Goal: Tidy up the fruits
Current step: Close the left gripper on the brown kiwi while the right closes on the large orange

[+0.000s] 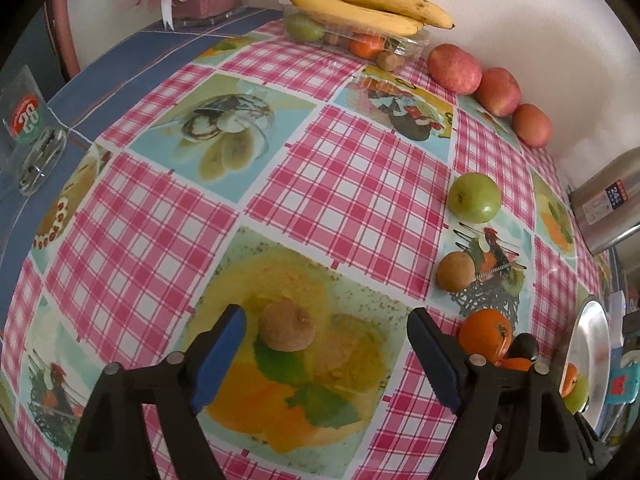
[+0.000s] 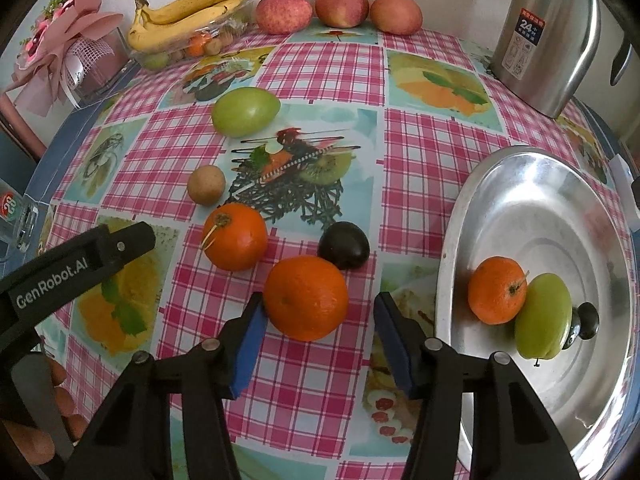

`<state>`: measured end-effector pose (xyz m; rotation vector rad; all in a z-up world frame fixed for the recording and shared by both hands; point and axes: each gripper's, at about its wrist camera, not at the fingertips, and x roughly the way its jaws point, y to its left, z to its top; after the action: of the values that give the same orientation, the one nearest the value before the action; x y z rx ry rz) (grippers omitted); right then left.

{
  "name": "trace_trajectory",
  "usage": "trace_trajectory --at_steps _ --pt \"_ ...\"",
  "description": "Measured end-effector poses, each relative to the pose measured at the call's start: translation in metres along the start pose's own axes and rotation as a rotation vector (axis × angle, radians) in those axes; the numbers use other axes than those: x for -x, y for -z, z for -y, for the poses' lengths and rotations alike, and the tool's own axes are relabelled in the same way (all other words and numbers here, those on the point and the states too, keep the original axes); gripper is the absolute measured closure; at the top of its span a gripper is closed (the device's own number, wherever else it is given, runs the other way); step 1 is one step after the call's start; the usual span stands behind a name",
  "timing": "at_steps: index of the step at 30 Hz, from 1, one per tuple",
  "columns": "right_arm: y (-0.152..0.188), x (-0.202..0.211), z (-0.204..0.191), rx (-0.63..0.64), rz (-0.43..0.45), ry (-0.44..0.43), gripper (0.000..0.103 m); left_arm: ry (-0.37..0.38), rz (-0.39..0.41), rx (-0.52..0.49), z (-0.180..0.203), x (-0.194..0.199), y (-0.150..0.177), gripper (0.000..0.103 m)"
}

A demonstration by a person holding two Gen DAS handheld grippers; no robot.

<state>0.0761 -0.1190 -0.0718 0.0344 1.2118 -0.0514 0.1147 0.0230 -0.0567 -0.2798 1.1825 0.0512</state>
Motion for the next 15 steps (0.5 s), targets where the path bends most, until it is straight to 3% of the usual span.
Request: trace_trajectory --at_steps 6,11,13,15 --pt "0.000 0.000 0.000 -0.002 0.001 -0.007 0.047 0.022 -0.016 0.051 -0.009 0.002 -0.004 0.020" --pt "0.000 0.000 0.003 -0.016 0.005 -0.020 0.048 -0.029 -0.017 0.102 -0.018 0.006 -0.004 0.043" --pt "0.000 0.000 0.004 -0.022 0.006 -0.022 0.048 -0.036 -0.018 0.112 -0.021 0.007 -0.004 0.059" --pt "0.000 0.000 0.004 -0.026 0.007 -0.023 0.048 -0.034 -0.020 0.124 -0.023 0.008 -0.003 0.066"
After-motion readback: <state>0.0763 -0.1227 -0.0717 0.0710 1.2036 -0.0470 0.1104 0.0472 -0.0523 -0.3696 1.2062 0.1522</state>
